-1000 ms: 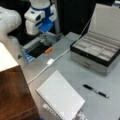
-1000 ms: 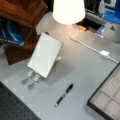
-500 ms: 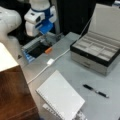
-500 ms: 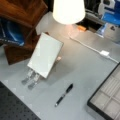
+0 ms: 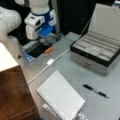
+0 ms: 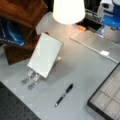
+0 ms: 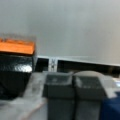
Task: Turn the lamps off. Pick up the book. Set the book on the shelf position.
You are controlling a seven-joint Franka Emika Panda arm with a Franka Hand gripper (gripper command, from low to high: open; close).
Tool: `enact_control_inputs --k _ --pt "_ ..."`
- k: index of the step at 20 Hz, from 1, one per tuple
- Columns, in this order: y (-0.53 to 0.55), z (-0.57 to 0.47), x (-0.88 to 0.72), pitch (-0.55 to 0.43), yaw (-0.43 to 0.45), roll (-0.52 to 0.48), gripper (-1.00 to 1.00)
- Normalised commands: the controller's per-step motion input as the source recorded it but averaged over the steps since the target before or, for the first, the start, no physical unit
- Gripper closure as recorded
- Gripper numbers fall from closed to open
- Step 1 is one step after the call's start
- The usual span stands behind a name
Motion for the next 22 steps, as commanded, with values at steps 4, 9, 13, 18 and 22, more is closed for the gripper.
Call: enact_control_inputs --k 4,9,13,18,22 --pt "0.20 -0.41 -0.35 -0.295 -0.084 0.040 1.00" --pt "0.23 -0.35 -0.36 -0.291 -0.121 0.042 1.00" --pt "0.18 -0.44 -0.35 -0.312 -0.132 0.038 1.00" --pt "0.03 -0.55 -0.35 -0.289 -0.095 0.074 1.00" --pt "-0.09 -0.54 -0.34 -0.312 -0.112 0.108 1.00"
